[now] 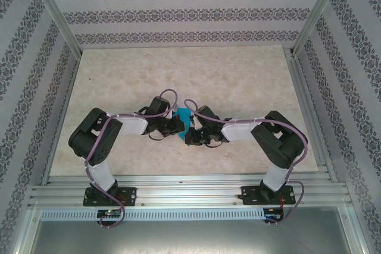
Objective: Fold a paper plane with a square sheet of paper (fold left side to right side)
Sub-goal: Fourth fold the wing at the center of the table.
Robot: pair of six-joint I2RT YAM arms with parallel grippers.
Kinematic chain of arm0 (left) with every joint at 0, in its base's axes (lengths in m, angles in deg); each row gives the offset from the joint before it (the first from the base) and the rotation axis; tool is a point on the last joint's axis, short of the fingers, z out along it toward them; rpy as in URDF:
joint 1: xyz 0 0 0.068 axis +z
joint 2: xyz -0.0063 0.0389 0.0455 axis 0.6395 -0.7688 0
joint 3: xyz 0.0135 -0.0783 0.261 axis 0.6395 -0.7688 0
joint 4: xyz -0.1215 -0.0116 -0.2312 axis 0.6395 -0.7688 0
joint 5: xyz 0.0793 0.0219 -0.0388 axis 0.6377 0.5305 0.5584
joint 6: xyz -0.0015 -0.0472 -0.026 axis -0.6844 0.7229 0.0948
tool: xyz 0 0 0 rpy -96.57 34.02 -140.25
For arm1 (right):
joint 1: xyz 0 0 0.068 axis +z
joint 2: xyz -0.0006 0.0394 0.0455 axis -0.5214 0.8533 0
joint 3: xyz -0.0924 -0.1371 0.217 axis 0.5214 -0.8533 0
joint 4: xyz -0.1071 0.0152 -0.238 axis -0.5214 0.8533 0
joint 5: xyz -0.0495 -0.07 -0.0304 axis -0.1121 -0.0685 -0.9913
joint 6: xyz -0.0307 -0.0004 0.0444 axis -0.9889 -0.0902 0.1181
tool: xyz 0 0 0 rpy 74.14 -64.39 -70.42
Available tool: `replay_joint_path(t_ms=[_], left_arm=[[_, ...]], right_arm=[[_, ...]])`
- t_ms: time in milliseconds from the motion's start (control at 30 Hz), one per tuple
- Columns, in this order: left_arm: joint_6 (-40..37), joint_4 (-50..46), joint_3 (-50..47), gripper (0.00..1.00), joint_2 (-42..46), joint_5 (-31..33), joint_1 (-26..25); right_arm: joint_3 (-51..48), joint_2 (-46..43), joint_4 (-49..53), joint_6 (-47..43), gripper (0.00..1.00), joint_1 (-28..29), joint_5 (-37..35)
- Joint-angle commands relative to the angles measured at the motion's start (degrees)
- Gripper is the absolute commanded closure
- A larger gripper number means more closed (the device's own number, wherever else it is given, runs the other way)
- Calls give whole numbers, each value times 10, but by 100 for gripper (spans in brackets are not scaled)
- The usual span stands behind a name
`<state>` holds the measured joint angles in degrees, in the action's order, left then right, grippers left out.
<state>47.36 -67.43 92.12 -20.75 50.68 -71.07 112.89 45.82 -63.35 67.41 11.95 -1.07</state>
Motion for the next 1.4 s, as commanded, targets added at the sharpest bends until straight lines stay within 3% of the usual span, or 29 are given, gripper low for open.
replay_joint_path(t_ms=[0,600,1367], left_arm=[[4,27,20,94,-9,-5,-8],[-66,-58,67,94,-66,102,-4],[-137,-99,187,90,-125,102,74]], right_arm=[[-20,42,94,-12,95,9,-43],[-18,57,136,-17,95,11,-56],[-23,65,151,-19,95,14,-53]])
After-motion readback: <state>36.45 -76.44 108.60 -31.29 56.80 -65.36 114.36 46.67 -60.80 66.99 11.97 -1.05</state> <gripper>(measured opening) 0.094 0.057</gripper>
